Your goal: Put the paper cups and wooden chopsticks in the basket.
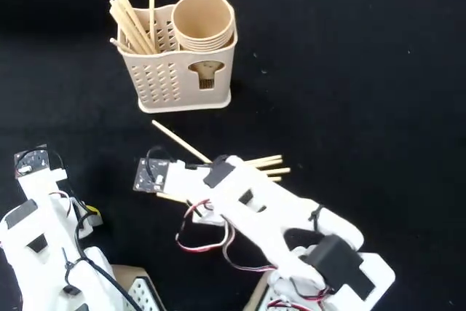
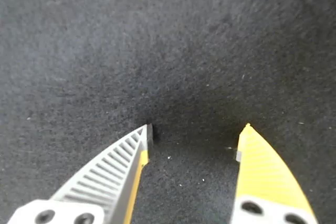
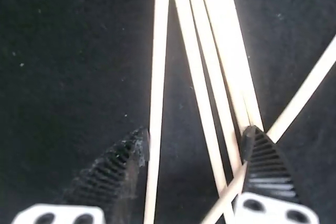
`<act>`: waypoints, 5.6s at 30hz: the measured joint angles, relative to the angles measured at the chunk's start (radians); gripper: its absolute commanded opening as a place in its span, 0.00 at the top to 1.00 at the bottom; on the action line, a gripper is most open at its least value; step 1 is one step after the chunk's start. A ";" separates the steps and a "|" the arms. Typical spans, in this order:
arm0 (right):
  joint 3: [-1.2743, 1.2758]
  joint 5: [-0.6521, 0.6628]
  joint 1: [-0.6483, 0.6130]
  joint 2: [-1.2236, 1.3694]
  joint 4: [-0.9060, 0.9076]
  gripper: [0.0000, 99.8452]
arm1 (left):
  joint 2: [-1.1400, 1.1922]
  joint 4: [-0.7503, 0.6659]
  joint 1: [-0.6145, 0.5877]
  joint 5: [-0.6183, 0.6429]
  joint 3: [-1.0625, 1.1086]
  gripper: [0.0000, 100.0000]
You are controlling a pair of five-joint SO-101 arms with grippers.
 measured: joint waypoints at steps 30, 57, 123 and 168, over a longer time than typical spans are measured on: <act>-0.124 -0.064 -0.003 -0.017 0.028 0.99 | 0.000 0.000 0.000 0.000 0.000 0.72; -0.338 -0.321 0.012 -0.299 -0.008 0.99 | 0.000 0.000 0.000 0.000 0.000 0.72; -1.103 -0.578 0.233 0.281 -0.273 0.86 | 0.000 0.000 0.000 0.000 0.000 0.72; 0.678 -0.615 0.772 -1.108 -0.361 0.96 | 0.011 0.000 0.186 -0.043 -0.046 0.72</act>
